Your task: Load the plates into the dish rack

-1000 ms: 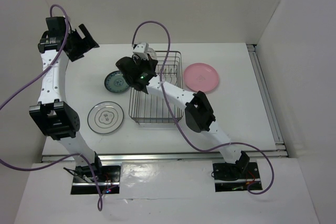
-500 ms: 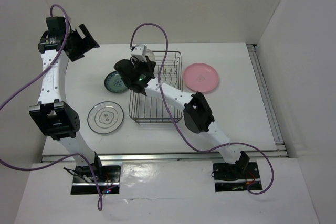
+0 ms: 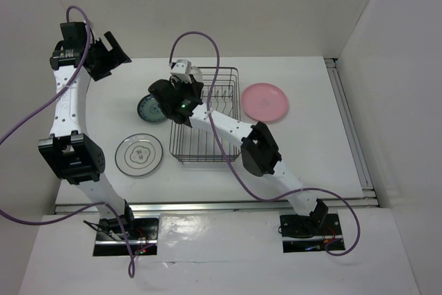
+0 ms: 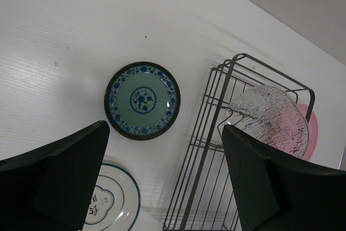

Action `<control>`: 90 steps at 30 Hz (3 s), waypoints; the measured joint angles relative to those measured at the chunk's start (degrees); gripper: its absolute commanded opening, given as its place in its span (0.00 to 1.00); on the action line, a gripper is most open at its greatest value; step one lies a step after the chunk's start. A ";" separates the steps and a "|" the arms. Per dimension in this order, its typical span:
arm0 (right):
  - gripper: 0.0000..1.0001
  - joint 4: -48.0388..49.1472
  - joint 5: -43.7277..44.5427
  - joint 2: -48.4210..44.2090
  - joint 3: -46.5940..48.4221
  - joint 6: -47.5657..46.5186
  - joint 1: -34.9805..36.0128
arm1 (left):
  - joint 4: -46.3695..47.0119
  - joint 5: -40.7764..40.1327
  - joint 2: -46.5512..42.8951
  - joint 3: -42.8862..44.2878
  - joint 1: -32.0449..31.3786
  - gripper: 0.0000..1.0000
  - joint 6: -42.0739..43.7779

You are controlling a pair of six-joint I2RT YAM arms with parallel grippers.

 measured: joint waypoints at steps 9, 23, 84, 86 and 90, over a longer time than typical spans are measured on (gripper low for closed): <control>0.15 0.35 -0.96 0.92 0.00 0.04 0.02 | 0.02 0.11 0.00 0.00 0.00 1.00 0.00; 0.36 0.70 -1.62 2.62 0.00 0.52 0.55 | 0.00 0.87 -0.02 0.00 0.00 1.00 0.00; 0.85 4.15 -65.24 -61.61 -54.10 2.69 -23.89 | 18.93 10.91 14.62 -25.68 3.96 0.91 -7.15; 0.85 4.55 -65.35 -62.53 -54.12 2.93 -23.91 | 19.34 10.95 14.62 -25.75 3.96 0.91 -7.48; 0.85 5.05 -65.42 -63.30 -54.12 3.37 -23.91 | 20.72 11.21 15.67 -25.75 3.96 0.87 -7.65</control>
